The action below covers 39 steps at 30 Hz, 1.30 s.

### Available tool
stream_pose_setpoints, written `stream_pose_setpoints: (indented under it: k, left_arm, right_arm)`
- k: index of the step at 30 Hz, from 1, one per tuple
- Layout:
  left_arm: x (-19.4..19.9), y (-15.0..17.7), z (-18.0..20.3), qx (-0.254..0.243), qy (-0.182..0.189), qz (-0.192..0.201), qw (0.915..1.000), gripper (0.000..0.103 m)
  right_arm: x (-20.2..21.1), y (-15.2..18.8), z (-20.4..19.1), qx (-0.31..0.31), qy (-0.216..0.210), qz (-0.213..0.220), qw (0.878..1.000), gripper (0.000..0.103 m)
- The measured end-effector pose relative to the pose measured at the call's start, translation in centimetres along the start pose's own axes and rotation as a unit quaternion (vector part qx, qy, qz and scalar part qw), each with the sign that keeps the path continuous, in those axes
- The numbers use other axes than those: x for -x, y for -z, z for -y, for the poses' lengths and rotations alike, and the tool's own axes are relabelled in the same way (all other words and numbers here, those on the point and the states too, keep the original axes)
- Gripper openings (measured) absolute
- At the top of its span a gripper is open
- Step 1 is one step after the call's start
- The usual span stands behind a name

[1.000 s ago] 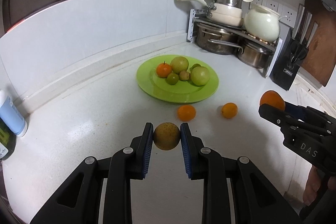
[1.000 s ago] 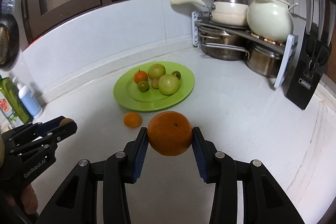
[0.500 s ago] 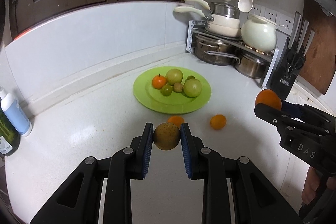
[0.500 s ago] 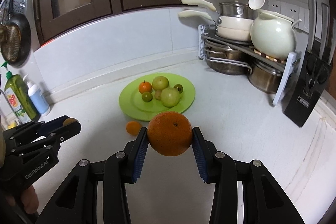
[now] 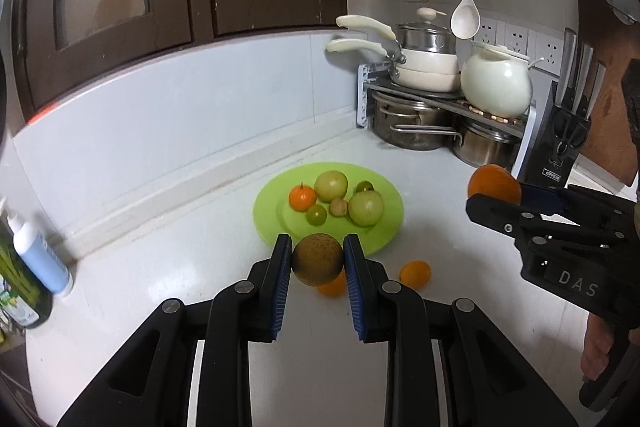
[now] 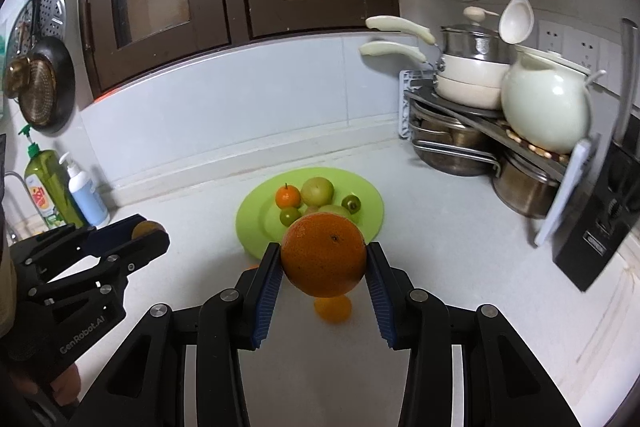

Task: Organize fruits
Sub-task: 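Carry the small fruit in the left gripper and the orange in the right gripper over the plate, then open both grippers to drop the small fruit and orange onto the plate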

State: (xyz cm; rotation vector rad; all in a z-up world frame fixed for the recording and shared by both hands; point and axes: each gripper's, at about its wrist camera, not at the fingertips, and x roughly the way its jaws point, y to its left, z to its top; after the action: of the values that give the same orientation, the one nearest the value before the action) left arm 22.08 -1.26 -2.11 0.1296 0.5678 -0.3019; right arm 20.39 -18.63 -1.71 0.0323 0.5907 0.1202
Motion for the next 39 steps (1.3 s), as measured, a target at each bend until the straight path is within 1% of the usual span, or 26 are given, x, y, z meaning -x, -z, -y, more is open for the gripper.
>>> stream_pose_setpoints:
  k: [8, 14, 23, 31, 39]
  left_arm:
    - [-2.0, -2.1, 0.0, -0.003, -0.014, 0.003, 0.9999, 0.027]
    - [-4.5, -3.5, -0.4, -0.006, -0.022, -0.006, 0.9997, 0.027]
    - [-9.7, -5.5, -1.5, -0.014, -0.006, -0.029, 0.9995, 0.027]
    - [-13.8, -6.6, -2.2, -0.024, 0.000, -0.038, 0.9990, 0.027]
    - [-17.4, -7.4, -2.1, -0.035, 0.016, -0.047, 0.9982, 0.027]
  right_arm:
    - [-2.4, -2.5, 0.6, 0.021, -0.018, -0.005, 1.000, 0.043]
    - [-4.9, -4.2, 0.8, 0.035, -0.025, -0.010, 0.999, 0.043]
    - [-9.4, -6.1, 1.0, 0.038, -0.020, -0.023, 0.999, 0.043]
    - [-13.9, -7.2, 2.0, 0.038, -0.018, -0.044, 0.998, 0.043]
    - [-16.8, -7.9, 2.8, 0.049, -0.016, -0.052, 0.997, 0.043]
